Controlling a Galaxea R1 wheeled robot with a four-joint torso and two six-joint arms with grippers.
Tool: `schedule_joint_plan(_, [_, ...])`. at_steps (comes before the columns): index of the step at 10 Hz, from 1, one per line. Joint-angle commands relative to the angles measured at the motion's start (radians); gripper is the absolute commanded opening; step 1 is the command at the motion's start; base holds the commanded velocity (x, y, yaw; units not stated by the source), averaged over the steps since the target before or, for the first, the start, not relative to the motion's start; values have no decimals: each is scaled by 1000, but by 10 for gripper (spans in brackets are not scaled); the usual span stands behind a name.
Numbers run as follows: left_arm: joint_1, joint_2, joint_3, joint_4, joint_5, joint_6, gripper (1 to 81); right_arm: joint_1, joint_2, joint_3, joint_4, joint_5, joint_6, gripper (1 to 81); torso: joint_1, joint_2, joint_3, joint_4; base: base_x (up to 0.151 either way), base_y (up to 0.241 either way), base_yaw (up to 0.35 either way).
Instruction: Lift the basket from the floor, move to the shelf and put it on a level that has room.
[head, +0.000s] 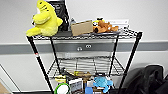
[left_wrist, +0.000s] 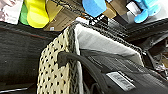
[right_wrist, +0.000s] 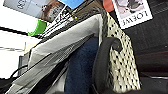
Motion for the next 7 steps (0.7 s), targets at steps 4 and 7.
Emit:
schedule_joint_plan(4, [-98, -17, 34, 21, 24, 4, 10, 104, -21, 32, 23, -13, 11, 10, 0, 0, 0, 0, 85, 0, 0])
schedule_joint_plan(7, [-98, -17, 34, 21, 24, 4, 10, 106, -21, 32, 23, -13, 11, 10, 0, 0, 0, 0, 81, 0, 0])
